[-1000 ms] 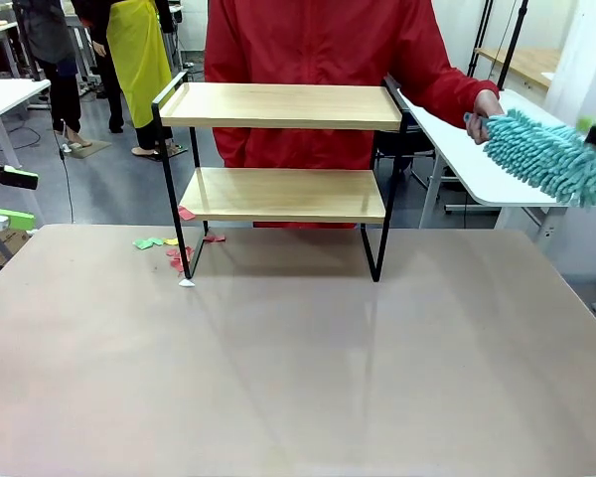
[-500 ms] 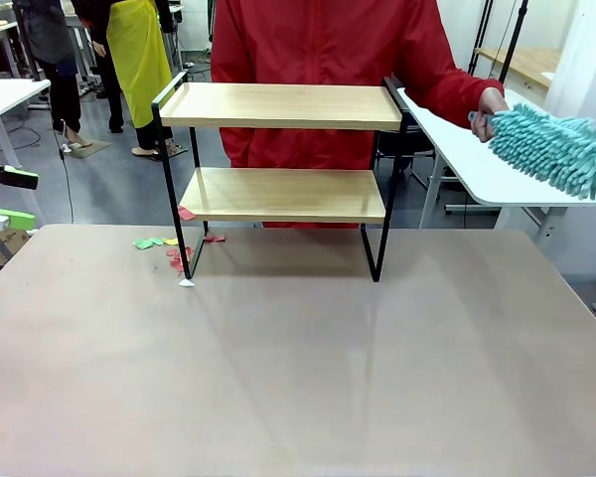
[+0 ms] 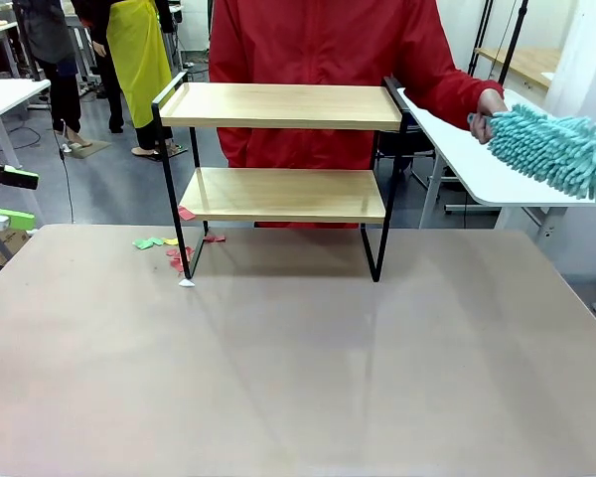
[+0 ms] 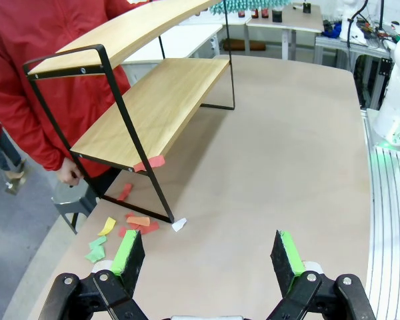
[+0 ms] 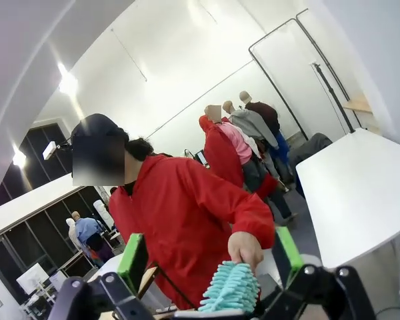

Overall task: Clean the shelf.
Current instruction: Hand the Duster back to the human.

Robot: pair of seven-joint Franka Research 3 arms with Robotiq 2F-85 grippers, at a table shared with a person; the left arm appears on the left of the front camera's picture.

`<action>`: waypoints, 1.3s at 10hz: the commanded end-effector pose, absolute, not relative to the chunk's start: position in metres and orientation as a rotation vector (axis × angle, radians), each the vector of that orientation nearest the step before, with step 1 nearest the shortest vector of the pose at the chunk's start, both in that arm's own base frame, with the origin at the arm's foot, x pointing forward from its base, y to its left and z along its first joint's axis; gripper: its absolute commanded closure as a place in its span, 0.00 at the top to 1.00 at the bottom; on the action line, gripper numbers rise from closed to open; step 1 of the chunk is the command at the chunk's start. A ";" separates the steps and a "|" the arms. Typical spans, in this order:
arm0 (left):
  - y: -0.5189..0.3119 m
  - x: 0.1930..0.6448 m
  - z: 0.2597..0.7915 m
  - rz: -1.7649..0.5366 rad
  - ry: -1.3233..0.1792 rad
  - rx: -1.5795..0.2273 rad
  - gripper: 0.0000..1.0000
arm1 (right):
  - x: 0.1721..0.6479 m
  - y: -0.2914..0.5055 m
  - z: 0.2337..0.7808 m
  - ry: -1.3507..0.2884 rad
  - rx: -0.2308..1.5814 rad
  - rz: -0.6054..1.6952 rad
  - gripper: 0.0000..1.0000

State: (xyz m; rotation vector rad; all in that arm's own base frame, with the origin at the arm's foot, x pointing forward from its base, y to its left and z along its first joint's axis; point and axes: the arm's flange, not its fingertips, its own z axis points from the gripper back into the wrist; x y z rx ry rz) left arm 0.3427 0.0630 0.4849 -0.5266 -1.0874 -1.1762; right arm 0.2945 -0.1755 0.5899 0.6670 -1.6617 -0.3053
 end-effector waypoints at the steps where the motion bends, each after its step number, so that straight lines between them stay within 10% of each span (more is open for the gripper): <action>1: 0.061 0.345 0.485 -1.183 -1.127 -0.529 1.00 | 0.291 -0.173 0.593 -1.678 0.678 -0.315 1.00; 13: 0.061 0.345 0.485 -1.183 -1.127 -0.529 1.00 | 0.291 -0.173 0.593 -1.678 0.678 -0.315 1.00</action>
